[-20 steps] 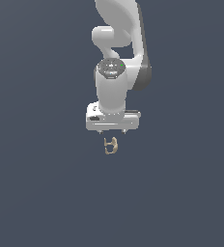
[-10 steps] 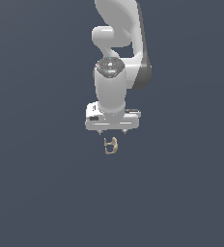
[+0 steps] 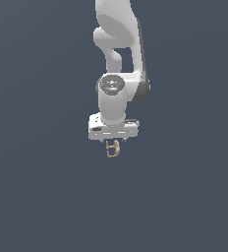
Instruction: Pick up the object and move it to a goal position.
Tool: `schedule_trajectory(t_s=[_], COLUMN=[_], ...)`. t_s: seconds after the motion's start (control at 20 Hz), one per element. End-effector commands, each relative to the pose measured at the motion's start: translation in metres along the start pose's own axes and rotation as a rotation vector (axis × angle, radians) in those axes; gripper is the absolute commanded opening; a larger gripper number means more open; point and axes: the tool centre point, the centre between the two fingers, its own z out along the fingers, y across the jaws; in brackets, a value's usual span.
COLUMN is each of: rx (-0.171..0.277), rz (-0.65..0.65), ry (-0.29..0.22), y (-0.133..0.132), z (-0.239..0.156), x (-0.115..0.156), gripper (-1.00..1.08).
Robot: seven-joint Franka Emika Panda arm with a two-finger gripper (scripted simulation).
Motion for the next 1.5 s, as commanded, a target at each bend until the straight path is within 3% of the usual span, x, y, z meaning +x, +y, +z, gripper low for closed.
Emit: schedule_trajectory(t_s=[0.0,1.35,1.4,1.45], rx=[-0.004,-0.008,-0.008,-0.008], rz=[-0.016,-0.037,-0.037,-0.037], ry=[0.002,0.004,0.004,0.004], y=[0.001,0.003,0.003,0.003], z=[0.014,0.084,0.084,0.084], x=[-0.002,-0.005,-0.005,-0.005], gripper=[1.0,1.0,-1.0,-1.0])
